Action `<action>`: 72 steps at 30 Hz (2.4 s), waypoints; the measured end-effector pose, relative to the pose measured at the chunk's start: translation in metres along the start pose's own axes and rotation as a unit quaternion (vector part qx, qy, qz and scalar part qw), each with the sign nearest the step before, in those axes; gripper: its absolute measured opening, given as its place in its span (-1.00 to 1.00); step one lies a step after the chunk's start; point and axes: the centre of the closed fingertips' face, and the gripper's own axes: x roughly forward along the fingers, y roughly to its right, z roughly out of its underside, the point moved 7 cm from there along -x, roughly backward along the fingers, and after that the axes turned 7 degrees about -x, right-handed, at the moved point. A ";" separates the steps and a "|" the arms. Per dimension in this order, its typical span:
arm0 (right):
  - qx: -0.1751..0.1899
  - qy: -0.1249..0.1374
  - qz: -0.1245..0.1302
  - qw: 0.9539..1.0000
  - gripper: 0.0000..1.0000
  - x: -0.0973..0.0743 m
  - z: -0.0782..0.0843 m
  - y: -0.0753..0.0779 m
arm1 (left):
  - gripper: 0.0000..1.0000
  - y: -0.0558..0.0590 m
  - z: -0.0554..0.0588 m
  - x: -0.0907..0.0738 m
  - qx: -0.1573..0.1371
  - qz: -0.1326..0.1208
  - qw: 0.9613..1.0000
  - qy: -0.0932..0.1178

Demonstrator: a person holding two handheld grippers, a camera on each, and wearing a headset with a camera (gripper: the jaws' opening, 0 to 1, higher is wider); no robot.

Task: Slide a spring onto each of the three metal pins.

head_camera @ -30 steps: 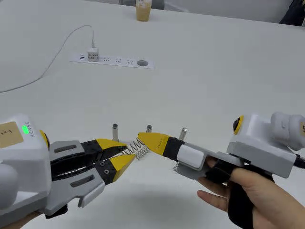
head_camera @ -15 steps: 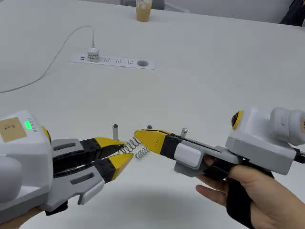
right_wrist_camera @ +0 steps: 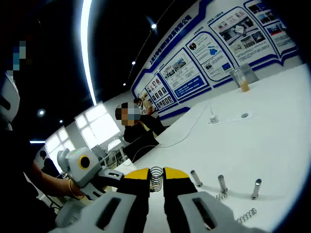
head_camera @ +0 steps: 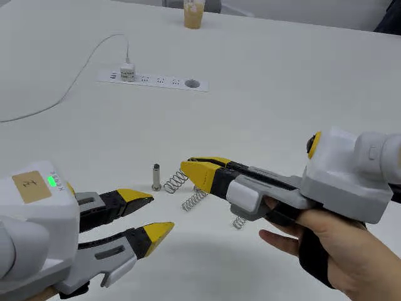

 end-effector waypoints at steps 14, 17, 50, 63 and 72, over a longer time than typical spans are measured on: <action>-0.050 -0.013 0.033 0.998 -0.78 0.025 -0.007 0.021 | -0.09 -0.004 0.010 -0.001 -0.021 -0.017 1.000 -0.013; -0.061 -0.020 0.038 0.997 -0.78 0.032 -0.006 0.025 | 0.00 -0.004 0.012 0.000 -0.020 -0.018 1.000 -0.014; -0.139 -0.086 0.071 0.984 -0.78 0.080 0.015 0.052 | 0.62 -0.009 0.026 0.003 -0.062 -0.027 0.998 -0.015; -0.220 -0.132 0.063 0.964 -0.77 0.089 0.026 0.044 | 0.69 -0.010 0.028 0.004 -0.053 -0.029 0.998 -0.021; -0.245 -0.155 0.060 0.955 -0.77 0.094 0.035 0.046 | 0.67 -0.011 0.030 0.003 -0.052 -0.032 0.998 -0.026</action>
